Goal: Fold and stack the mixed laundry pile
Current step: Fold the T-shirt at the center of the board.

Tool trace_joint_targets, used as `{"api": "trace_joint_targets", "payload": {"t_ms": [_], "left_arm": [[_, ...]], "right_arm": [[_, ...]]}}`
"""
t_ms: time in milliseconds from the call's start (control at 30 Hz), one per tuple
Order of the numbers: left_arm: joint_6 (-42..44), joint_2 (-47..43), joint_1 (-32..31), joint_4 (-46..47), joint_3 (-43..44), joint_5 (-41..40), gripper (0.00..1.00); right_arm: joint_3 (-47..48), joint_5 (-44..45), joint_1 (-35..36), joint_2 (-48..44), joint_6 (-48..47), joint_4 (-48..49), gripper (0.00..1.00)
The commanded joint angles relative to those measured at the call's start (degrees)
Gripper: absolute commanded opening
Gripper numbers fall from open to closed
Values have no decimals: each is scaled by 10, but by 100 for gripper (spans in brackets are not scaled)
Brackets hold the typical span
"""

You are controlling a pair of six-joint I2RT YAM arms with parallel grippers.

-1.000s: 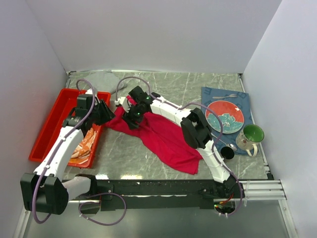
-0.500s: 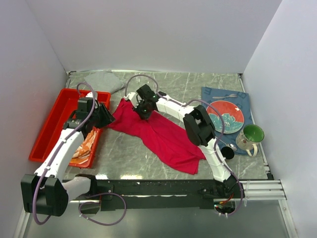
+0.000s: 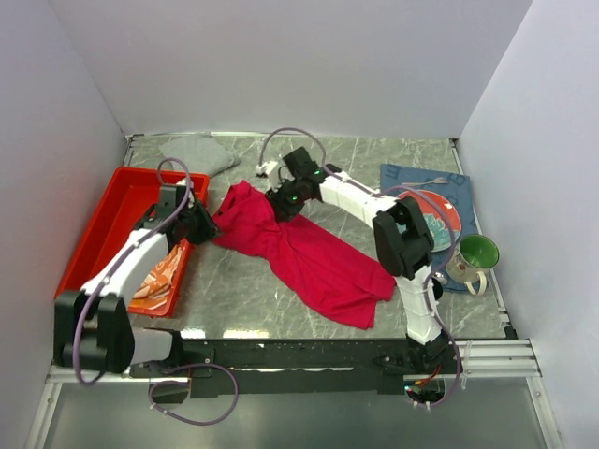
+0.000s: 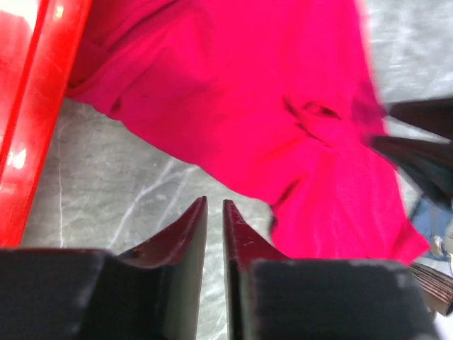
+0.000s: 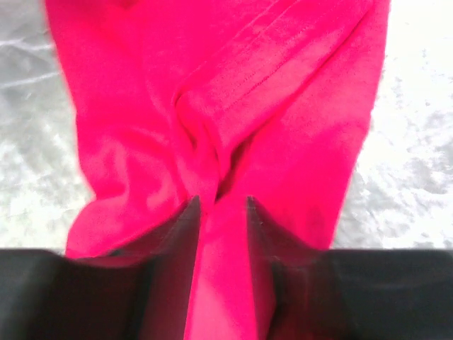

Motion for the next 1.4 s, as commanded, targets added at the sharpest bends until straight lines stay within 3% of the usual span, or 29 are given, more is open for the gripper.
{"api": "trace_joint_targets", "payload": {"t_ms": [0,100,300,533,633,667,733,900,1033,1067,1100,1133,1233,1367], "left_arm": [[-34,83,1,25,32,8,16],[-35,148,-7,2,72,-11,11],[-31,259,-22,-34,140,-66,11],[11,388,-22,-88,267,-107,12],[24,431,-21,-96,317,-129,11],[27,443,-21,-104,333,-130,11],[37,483,-21,-113,386,-131,10],[60,604,-23,-145,552,-97,8],[62,709,-39,-167,768,-52,8],[55,739,-40,-163,792,-20,8],[25,746,-39,-126,799,-4,8],[13,752,-43,-111,802,14,8],[-11,785,-59,-79,852,59,11],[-25,766,-70,-22,863,109,21]], "right_arm": [[-5,-86,-52,-49,3,-13,54],[26,-100,-80,-24,4,-42,57],[98,-32,-88,69,32,-127,57],[66,-34,-91,73,47,-158,53],[36,-47,-92,65,55,-165,32],[9,-46,-94,60,59,-160,12],[-26,-22,-104,32,72,-144,0],[-141,5,-155,-51,107,-85,0],[-218,-20,-188,-106,132,-42,0],[-236,-45,-190,-115,134,-36,1],[-241,-59,-189,-130,128,-29,8],[-243,-70,-188,-135,125,-29,24],[-208,-61,-188,-139,91,-57,45],[-186,-56,-209,-176,14,-58,56]]}}
